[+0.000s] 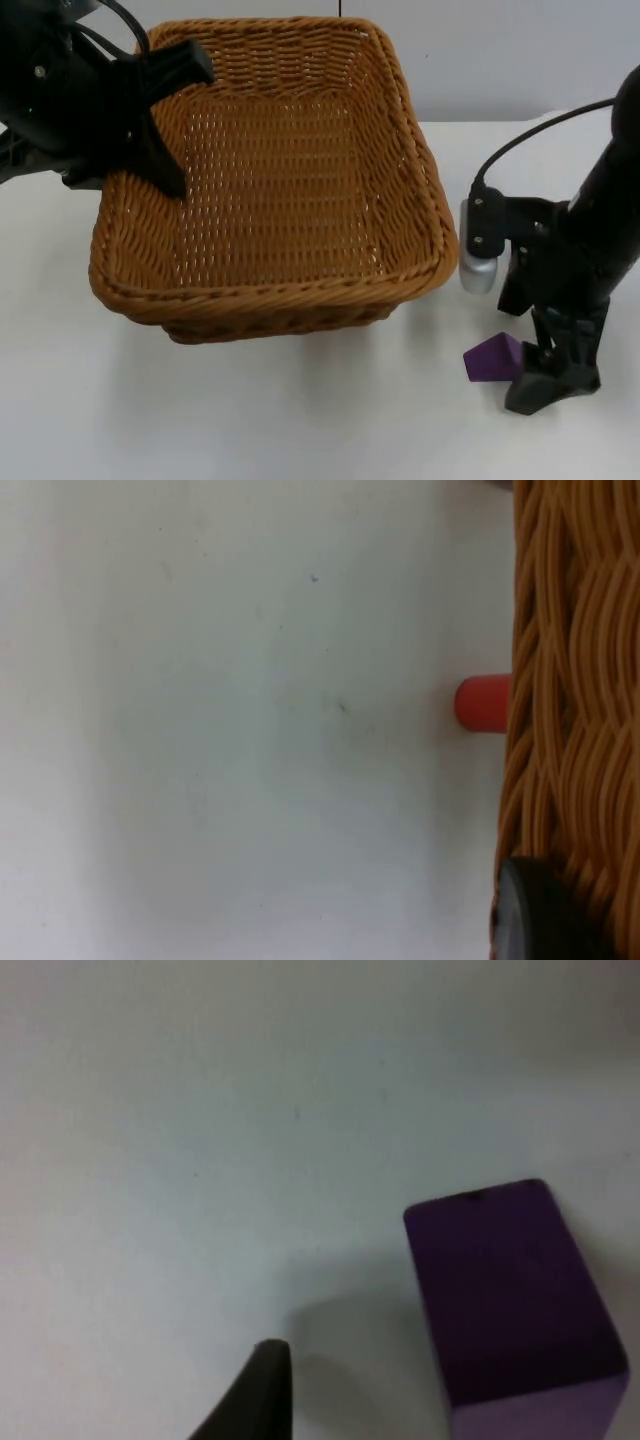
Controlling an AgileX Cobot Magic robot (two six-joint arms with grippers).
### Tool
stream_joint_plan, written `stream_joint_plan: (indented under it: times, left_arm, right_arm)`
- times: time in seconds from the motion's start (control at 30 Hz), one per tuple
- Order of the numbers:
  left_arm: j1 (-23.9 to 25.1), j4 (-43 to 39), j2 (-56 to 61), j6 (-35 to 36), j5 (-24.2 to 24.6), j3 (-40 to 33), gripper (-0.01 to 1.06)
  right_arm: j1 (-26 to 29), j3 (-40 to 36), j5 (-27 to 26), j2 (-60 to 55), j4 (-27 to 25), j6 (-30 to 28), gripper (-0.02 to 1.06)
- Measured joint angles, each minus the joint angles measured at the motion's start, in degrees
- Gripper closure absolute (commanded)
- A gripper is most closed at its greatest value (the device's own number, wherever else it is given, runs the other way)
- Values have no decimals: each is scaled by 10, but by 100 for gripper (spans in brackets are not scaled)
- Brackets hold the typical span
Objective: Pick up the basket with the left hand and place the triangular block into the basket with the right hand.
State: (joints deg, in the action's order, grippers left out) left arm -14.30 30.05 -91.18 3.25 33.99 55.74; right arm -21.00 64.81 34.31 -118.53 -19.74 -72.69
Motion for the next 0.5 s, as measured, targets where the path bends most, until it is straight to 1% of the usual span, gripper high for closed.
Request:
stream_joint_plan:
  times: [0.1, 0.13, 0.2, 0.27, 0.3, 0.33, 0.37, 0.4, 0.43, 0.47, 0.5]
  left_arm:
    - [0, 0, 0, 0, 0, 0, 105]
    - [0, 0, 0, 0, 0, 0, 105]
    - [0, 0, 0, 0, 0, 0, 105]
    - [0, 0, 0, 0, 0, 0, 105]
    - [0, 0, 0, 0, 0, 0, 105]
    - [0, 0, 0, 0, -1, 0, 105]
    - [0, 0, 0, 0, -1, 0, 105]
    - [0, 0, 0, 0, -1, 0, 105]
    - [0, 0, 0, 0, -2, 0, 105]
    - [0, 0, 0, 0, -2, 0, 105]
    - [0, 0, 0, 0, -2, 0, 105]
  right_arm:
    - [0, 1, 0, -1, 0, 0, 4]
    - [0, 1, 0, -1, 0, 0, 7]
    - [0, 1, 2, -1, 0, 0, 19]
    - [0, 1, 2, -1, 0, 0, 41]
    - [-2, 1, 2, -2, 0, 3, 41]
    - [-5, 1, 2, -2, 1, 7, 56]
    - [-6, 1, 2, -3, 2, 9, 65]
    - [-6, 1, 2, -3, 2, 9, 79]
    - [-10, 1, 3, -3, 2, 12, 79]
    - [-11, 1, 3, -3, 2, 16, 100]
    - [-13, 2, 3, -3, 2, 23, 104]
